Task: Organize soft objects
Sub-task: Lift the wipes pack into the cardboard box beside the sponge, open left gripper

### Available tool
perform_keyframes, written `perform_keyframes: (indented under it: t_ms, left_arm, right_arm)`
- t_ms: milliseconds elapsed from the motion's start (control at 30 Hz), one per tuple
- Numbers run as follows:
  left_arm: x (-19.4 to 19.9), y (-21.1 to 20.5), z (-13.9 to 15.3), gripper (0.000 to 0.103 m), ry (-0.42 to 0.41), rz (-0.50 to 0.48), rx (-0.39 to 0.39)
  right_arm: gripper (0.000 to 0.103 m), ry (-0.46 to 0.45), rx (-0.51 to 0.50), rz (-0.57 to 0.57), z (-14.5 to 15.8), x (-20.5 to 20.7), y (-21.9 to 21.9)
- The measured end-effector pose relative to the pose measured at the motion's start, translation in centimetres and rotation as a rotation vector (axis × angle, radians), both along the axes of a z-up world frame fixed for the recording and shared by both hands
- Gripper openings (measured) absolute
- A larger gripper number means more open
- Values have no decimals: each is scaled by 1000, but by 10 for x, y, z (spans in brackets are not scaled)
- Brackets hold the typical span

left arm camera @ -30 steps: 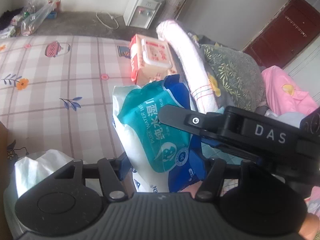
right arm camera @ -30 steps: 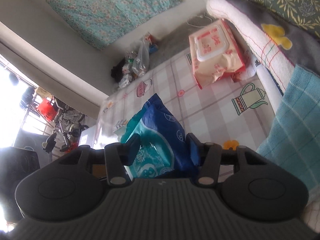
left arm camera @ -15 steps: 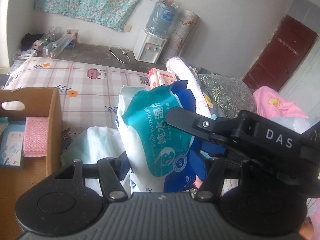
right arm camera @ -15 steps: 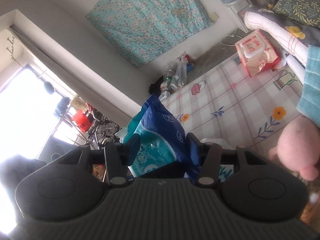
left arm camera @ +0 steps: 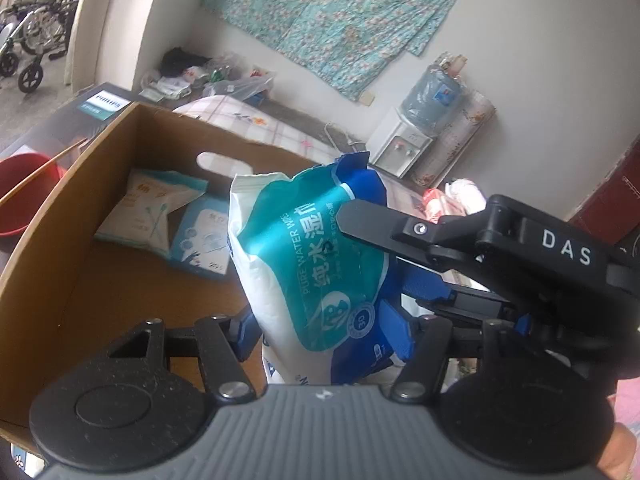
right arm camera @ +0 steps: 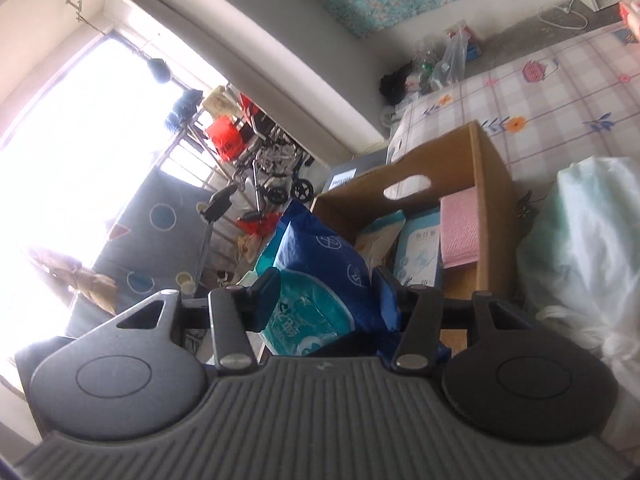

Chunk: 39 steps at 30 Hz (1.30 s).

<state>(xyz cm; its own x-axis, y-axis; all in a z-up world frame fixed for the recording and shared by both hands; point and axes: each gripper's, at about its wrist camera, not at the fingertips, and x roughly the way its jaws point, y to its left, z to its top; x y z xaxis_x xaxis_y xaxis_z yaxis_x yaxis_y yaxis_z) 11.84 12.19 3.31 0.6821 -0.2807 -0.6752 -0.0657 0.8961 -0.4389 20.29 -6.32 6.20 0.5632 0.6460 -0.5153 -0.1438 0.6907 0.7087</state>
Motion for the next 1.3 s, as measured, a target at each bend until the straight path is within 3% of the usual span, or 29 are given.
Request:
perform_keyframes:
  t_ms: [133, 233, 367, 467, 533, 700, 867, 1300]
  left_arm:
    - [14, 23, -23, 61, 65, -11, -23]
    - [30, 29, -37, 61, 106, -72, -39]
    - [51, 29, -72, 61, 229, -129, -37]
    - [60, 34, -92, 62, 297, -117, -1]
    - [68, 39, -101, 62, 339, -118, -25]
    - [83, 39, -120, 61, 411, -121, -30]
    - [95, 25, -121, 50, 378, -185, 56]
    - [112, 4, -120, 49, 348, -143, 69]
  right_arm:
    - [51, 61, -49, 16, -18, 15, 25]
    - [54, 85, -113, -9, -26, 22, 30]
    - [56, 48, -182, -73, -25, 25, 11]
    - [57, -7, -170, -102, -15, 16, -7]
    - [58, -32, -173, -125, -12, 10, -19]
    - [58, -33, -151, -178, -15, -4, -50]
    - [58, 10, -119, -209, -33, -8, -69]
    - [58, 51, -64, -293, -60, -31, -103]
